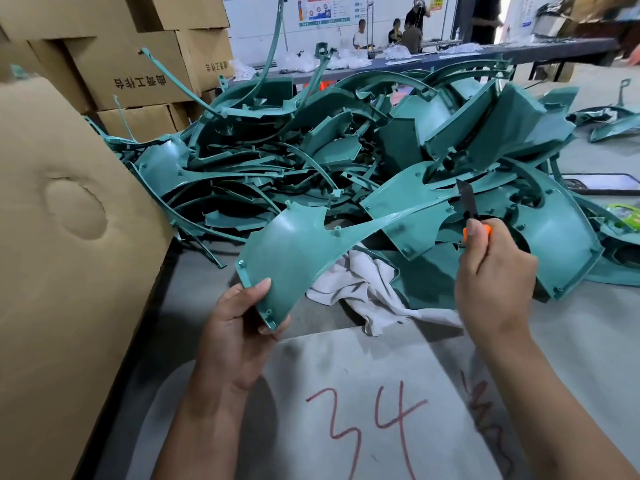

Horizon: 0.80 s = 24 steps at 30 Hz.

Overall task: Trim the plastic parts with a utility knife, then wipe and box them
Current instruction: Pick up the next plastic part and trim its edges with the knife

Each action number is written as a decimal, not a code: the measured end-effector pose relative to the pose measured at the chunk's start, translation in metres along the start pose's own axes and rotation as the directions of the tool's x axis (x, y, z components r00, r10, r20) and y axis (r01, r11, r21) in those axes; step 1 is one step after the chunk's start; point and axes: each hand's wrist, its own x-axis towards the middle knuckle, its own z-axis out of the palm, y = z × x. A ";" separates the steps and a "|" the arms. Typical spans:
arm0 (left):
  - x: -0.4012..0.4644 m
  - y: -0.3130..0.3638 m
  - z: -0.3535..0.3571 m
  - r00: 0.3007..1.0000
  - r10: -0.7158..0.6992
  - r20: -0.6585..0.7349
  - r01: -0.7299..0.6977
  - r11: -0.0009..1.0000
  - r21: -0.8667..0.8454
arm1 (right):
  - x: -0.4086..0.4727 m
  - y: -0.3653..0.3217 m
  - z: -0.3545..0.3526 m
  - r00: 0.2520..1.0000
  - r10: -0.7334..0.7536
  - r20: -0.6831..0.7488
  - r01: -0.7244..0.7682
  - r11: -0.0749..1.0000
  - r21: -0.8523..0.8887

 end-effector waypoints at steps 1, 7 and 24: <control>0.000 0.001 -0.003 1.000 -0.006 -0.001 0.006 1.000 -0.020 | 0.002 0.004 0.000 1.000 0.019 0.008 -0.019 0.999 -0.028; 0.004 0.008 -0.013 0.976 0.202 -0.083 -0.189 0.971 0.146 | 0.009 0.014 -0.005 0.983 0.185 -0.020 -0.186 0.980 -0.073; 0.019 -0.010 -0.033 0.439 0.866 0.241 -0.702 0.163 0.694 | -0.038 -0.042 0.011 0.953 -0.261 0.155 0.200 0.924 0.327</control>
